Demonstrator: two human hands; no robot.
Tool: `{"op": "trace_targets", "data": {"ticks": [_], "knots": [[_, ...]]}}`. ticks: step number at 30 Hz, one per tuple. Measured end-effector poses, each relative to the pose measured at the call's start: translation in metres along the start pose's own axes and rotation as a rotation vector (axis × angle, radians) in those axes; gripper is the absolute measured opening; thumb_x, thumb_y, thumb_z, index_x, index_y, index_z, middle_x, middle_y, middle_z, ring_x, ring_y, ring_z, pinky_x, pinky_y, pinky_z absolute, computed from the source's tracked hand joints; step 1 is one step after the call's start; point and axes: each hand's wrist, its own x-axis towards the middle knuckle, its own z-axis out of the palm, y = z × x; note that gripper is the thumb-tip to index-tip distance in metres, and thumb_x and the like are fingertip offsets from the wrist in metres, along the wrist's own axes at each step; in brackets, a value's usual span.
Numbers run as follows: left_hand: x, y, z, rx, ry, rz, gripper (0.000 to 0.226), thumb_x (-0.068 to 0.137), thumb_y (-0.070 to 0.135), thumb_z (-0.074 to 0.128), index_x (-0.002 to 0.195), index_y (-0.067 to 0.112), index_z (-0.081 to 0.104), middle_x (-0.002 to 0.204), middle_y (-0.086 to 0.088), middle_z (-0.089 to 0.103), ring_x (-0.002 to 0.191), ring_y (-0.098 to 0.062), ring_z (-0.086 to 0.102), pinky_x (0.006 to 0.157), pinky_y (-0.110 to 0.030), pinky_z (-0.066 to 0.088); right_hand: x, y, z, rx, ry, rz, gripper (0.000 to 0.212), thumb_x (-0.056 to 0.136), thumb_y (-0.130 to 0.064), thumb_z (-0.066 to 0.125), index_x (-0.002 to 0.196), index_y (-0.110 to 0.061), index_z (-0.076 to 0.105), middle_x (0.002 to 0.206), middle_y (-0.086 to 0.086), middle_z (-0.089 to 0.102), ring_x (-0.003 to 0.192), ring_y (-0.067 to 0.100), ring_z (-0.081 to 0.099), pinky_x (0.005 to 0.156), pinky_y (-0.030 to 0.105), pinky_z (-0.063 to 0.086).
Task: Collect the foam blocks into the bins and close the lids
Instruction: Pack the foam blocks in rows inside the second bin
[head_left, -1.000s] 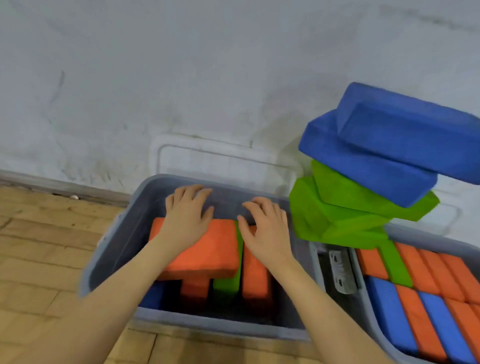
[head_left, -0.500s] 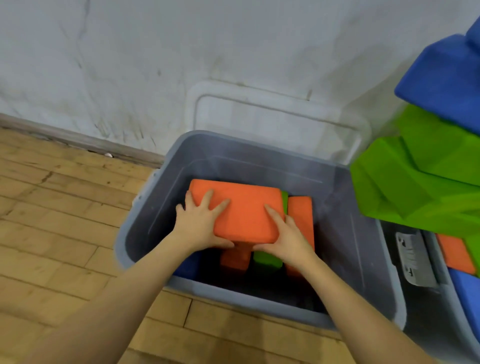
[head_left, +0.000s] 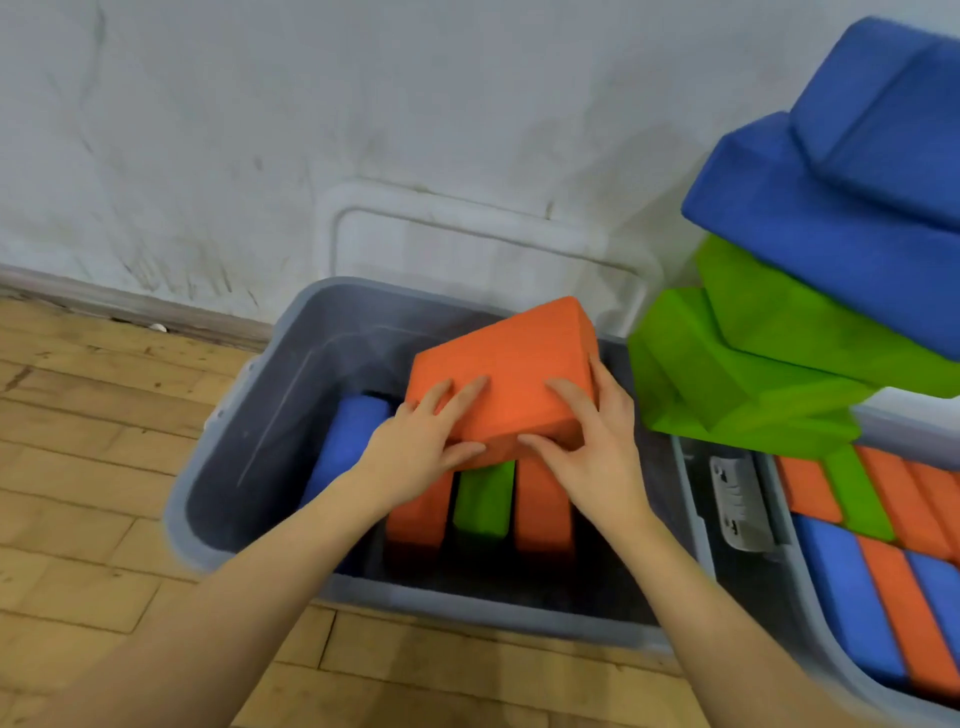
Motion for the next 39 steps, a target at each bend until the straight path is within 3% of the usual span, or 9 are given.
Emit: {"op": "trace_targets", "data": {"ticks": [6,9,12,15,18,24,29,33,39], "knots": [[-0.003,0.018,0.019,-0.110,-0.067,0.118,0.071,0.081,0.072,0.032,0.142,0.052,0.002,0.150,0.007,0.027,0.118,-0.030,0.049,0.089,-0.040,0.044,-0.011,0.006,-0.023,-0.343,0.086,-0.039,0.067,0.071,-0.060,0.057,0.127,-0.025,0.047,0.132,0.013,0.047,0.113,0.037,0.047,0.093,0.050,0.041],[-0.002,0.010,0.029,-0.054,-0.155,-0.051,0.082,0.072,0.081,0.038,0.141,0.055,0.003,0.154,0.002,0.016,0.129,-0.037,0.034,0.100,-0.050,0.036,-0.025,0.015,-0.021,-0.492,0.088,-0.074,0.061,0.070,-0.060,0.055,0.108,-0.013,0.057,0.124,0.017,0.051,0.108,0.036,0.044,0.093,0.047,0.033],[-0.002,0.011,0.038,-0.077,-0.177,-0.125,0.100,0.055,0.089,0.042,0.142,0.053,0.009,0.152,-0.004,0.014,0.129,-0.041,0.031,0.105,-0.051,0.032,-0.041,0.024,-0.021,-0.541,-0.016,-0.082,0.059,0.071,-0.059,0.052,0.111,-0.015,0.060,0.124,0.012,0.055,0.112,0.033,0.044,0.089,0.046,0.043],[-0.004,0.016,0.040,-0.084,-0.044,-0.116,0.079,0.067,0.067,0.066,0.138,0.042,0.040,0.145,-0.004,0.033,0.117,-0.042,0.038,0.097,-0.053,0.036,-0.048,0.035,-0.023,-0.519,-0.155,-0.016,0.064,0.072,-0.062,0.050,0.123,-0.024,0.059,0.133,0.011,0.051,0.116,0.037,0.047,0.090,0.048,0.044],[-0.003,0.013,0.041,-0.048,0.094,0.027,0.046,0.072,0.039,0.077,0.114,0.023,0.068,0.128,-0.011,0.055,0.099,-0.048,0.047,0.084,-0.055,0.043,-0.048,0.043,-0.023,-0.466,-0.387,0.094,0.070,0.081,-0.060,0.054,0.143,-0.037,0.034,0.153,0.008,0.026,0.131,0.039,0.033,0.104,0.048,0.030],[-0.004,0.016,0.050,-0.026,-0.166,-0.126,0.084,0.079,0.044,0.070,0.147,0.028,0.024,0.146,-0.019,0.023,0.124,-0.040,0.039,0.102,-0.044,0.034,-0.047,0.054,-0.008,-0.457,-0.572,0.116,0.072,0.086,-0.064,0.047,0.147,-0.042,0.016,0.158,-0.004,0.011,0.141,0.030,0.017,0.110,0.044,0.023],[0.002,0.013,0.049,0.056,-0.010,-0.053,0.071,0.083,0.043,0.065,0.145,0.027,0.033,0.145,-0.017,0.033,0.122,-0.038,0.043,0.098,-0.047,0.038,-0.039,0.064,0.001,-0.536,-0.475,0.036,0.070,0.084,-0.069,0.042,0.145,-0.039,0.027,0.155,-0.002,0.023,0.134,0.032,0.026,0.106,0.041,0.024],[-0.002,0.013,0.054,0.337,-0.083,-0.067,0.070,0.087,0.055,0.052,0.147,0.034,0.023,0.150,-0.014,0.028,0.122,-0.038,0.042,0.098,-0.045,0.033,-0.038,0.061,0.020,-0.547,-0.396,0.013,0.061,0.087,-0.063,0.038,0.138,-0.031,0.043,0.146,0.004,0.039,0.123,0.036,0.037,0.098,0.043,0.028],[-0.016,0.006,0.018,0.308,-0.056,-0.054,0.063,0.081,0.053,0.040,0.132,0.018,0.054,0.132,-0.014,0.054,0.114,-0.042,0.053,0.089,-0.052,0.042,-0.022,0.036,0.041,-0.366,-0.348,-0.126,0.056,0.082,-0.057,0.037,0.122,-0.026,0.061,0.125,0.005,0.060,0.109,0.032,0.055,0.090,0.044,0.039]]}}
